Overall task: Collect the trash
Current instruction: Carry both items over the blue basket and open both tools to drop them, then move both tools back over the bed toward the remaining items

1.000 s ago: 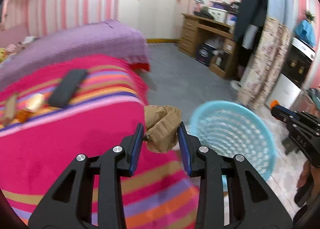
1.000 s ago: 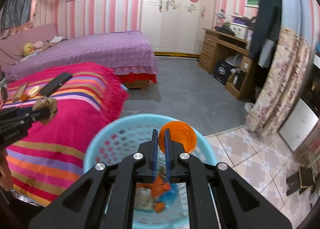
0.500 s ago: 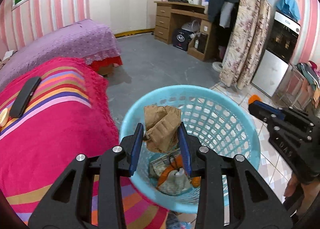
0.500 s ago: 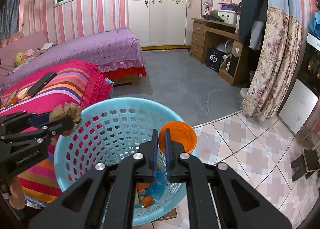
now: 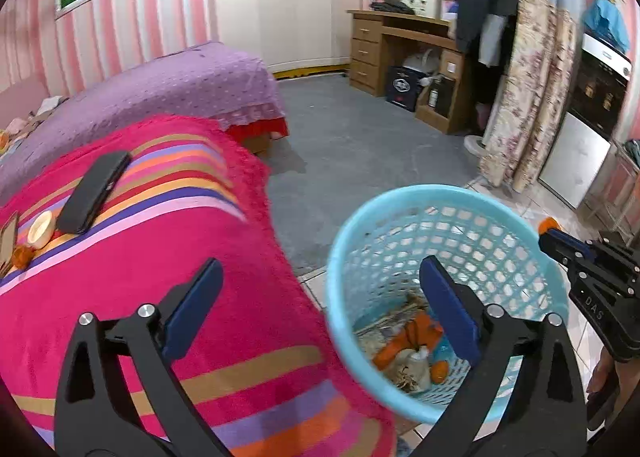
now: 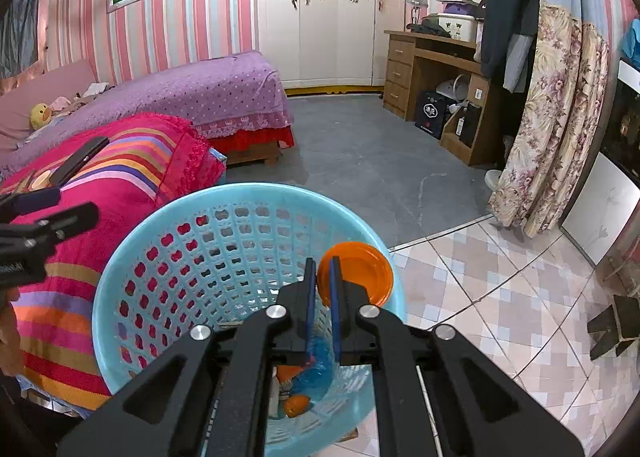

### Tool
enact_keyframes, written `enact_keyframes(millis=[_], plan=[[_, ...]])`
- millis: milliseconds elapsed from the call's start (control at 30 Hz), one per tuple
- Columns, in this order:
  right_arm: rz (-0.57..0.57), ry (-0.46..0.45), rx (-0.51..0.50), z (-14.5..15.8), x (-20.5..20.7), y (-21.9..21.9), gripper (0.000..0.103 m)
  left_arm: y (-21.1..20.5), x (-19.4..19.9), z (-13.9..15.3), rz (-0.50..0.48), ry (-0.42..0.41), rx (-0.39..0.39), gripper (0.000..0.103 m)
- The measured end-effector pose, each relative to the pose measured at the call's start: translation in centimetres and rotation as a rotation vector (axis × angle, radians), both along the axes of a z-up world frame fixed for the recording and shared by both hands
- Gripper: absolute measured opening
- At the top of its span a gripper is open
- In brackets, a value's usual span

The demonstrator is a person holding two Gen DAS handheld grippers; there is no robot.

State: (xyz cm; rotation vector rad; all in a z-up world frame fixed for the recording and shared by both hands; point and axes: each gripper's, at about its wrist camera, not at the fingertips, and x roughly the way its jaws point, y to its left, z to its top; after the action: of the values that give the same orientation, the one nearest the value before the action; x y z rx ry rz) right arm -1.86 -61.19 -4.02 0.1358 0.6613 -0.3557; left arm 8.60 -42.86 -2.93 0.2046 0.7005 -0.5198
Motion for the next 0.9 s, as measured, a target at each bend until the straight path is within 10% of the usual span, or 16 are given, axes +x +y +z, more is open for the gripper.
enact_keyframes(millis=[233,267,333,533,900], plan=[[-0.022,0.001,-0.021,-0.3,1.5,0.3,0.011,2.8,1.6,0.0,0.06,0.026,-0.023,0.097],[-0.034,0.006,-0.024,-0.4,1.6,0.3,0.018,3.0,1.6,0.0,0.063,0.025,-0.025,0.097],[-0.04,0.004,-0.009,-0.3,1.5,0.1,0.068,3.6,1.6,0.1,0.07,0.016,-0.026,0.097],[-0.086,-0.022,-0.023,0.3,1.1,1.1,0.092,5.6,1.7,1.3,0.092,-0.008,-0.044,0.097],[-0.101,-0.062,-0.019,1.8,3.3,6.1,0.098,13.2,3.5,3.8,0.144,-0.03,-0.079,0.097]])
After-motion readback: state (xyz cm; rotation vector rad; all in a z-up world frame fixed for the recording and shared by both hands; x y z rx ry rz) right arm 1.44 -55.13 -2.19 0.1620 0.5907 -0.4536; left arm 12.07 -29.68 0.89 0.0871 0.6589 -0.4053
